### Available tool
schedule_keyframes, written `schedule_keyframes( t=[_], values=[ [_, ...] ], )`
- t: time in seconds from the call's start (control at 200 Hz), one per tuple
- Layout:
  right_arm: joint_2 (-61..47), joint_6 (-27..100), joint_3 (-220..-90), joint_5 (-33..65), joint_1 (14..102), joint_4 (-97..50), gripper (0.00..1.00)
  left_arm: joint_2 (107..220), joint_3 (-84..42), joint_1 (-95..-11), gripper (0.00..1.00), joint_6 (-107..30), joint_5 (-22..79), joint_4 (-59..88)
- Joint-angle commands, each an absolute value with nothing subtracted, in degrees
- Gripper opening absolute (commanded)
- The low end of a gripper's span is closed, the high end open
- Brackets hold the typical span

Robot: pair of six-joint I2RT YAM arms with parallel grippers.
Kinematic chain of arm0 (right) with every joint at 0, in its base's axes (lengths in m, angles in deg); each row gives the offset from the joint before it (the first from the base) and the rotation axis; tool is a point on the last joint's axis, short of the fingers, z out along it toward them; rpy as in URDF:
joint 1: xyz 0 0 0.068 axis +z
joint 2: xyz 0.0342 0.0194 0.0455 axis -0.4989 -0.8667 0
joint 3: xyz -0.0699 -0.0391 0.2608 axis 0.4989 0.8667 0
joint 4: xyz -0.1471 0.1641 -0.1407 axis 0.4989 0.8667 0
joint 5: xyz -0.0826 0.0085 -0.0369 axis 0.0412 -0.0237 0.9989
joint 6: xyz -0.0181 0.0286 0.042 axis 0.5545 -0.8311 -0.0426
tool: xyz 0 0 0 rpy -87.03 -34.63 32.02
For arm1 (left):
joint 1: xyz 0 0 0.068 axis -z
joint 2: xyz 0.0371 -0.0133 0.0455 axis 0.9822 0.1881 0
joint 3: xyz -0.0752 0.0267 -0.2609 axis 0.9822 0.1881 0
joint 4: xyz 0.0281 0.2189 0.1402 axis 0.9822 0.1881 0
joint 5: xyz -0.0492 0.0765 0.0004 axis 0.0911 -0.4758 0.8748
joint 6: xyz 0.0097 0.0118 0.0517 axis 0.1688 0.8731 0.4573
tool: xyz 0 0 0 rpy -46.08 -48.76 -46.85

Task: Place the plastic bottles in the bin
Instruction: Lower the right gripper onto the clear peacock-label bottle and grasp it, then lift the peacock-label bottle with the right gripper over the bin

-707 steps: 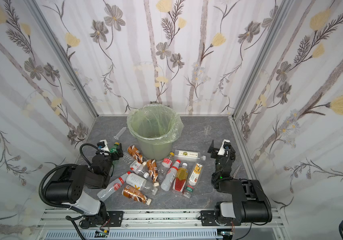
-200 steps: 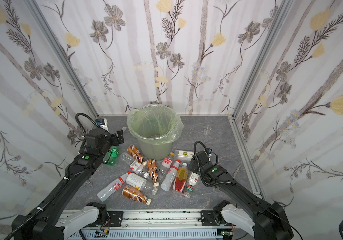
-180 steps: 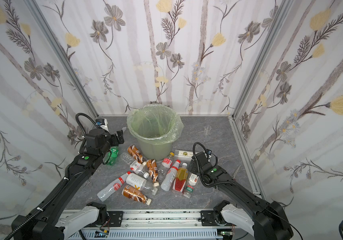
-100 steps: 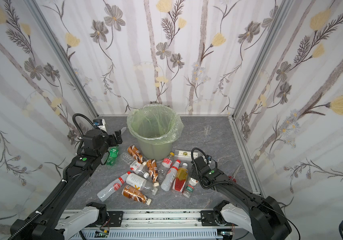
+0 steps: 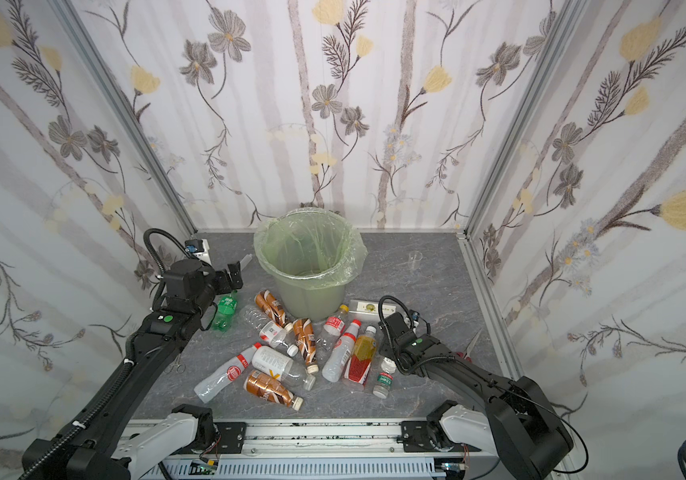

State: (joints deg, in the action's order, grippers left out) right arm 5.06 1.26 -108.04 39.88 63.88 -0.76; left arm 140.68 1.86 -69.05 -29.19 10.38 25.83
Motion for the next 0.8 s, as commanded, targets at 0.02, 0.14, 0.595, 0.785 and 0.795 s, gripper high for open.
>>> schedule_keyframes(
  t=[0.02, 0.14, 0.595, 0.785, 0.795],
  values=[
    [6.7, 1.2, -109.4, 42.3, 63.9, 2.3, 0.59, 141.5, 2.0, -69.5, 1.00, -28.8, 11.1, 25.0],
    [8.8, 4.1, -112.9, 44.6, 64.0, 6.6, 0.58, 142.4, 1.8, -69.8, 1.00, -28.8, 12.9, 24.7],
    [11.7, 25.4, -141.7, 42.4, 61.4, 10.6, 0.60, 142.7, 1.5, -70.5, 1.00, -28.1, 15.6, 24.6],
    [5.1, 31.9, -156.8, 33.0, 59.6, 4.0, 0.59, 142.6, 1.1, -70.5, 1.00, -28.3, 16.1, 24.5],
    [4.5, 32.1, -157.5, 32.5, 59.6, 3.7, 0.59, 142.6, 1.1, -70.5, 1.00, -28.4, 16.1, 24.5]
  ],
)
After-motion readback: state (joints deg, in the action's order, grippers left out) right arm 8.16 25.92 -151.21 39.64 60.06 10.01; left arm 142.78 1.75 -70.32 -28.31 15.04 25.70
